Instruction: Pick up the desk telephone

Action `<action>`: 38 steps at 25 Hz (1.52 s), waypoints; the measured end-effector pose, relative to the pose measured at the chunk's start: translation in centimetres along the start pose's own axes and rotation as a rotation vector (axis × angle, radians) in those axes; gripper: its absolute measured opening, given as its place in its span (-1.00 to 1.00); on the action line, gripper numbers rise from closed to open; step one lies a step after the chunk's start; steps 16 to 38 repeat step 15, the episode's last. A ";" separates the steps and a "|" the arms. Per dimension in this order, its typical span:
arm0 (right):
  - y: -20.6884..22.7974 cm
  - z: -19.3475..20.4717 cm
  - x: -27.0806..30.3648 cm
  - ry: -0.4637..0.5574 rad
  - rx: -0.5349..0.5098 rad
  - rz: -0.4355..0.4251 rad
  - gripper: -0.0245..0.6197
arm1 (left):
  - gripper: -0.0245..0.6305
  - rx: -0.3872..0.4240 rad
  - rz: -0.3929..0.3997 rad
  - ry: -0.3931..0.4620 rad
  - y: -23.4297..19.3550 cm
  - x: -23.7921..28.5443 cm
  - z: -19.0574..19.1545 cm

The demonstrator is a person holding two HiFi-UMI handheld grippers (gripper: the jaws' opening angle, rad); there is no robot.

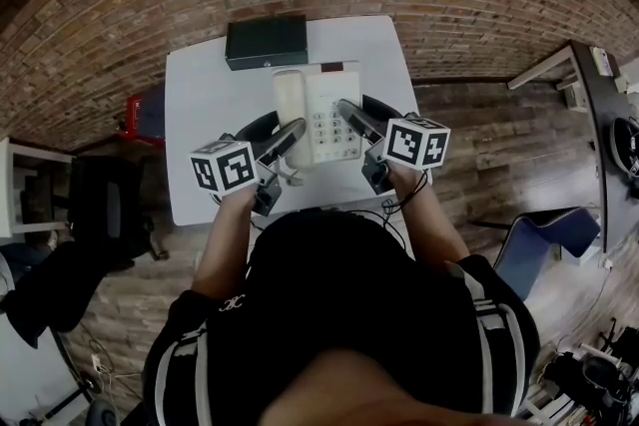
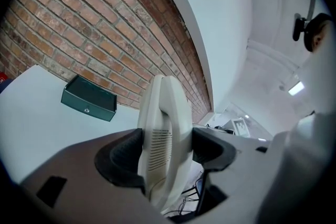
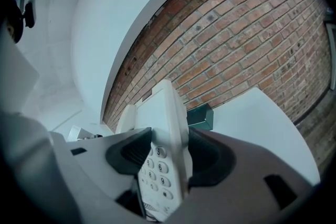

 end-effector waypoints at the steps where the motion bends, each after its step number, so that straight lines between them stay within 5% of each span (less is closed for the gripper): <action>1: 0.0 0.0 0.0 0.001 0.002 0.001 -0.28 | -0.01 0.000 -0.001 -0.002 0.0 0.0 0.0; 38: 0.5 -0.1 0.3 -0.011 -0.001 -0.006 -0.28 | -0.02 -0.024 -0.018 -0.008 -0.3 0.4 0.2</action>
Point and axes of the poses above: the fingertips, and each gripper's own axes: x forward along the fingers, y to its right, z out of its underside, the point moved 2 cm from there along -x, backward along the fingers, and after that the axes turned 5 degrees about z, right-handed, at the moved point
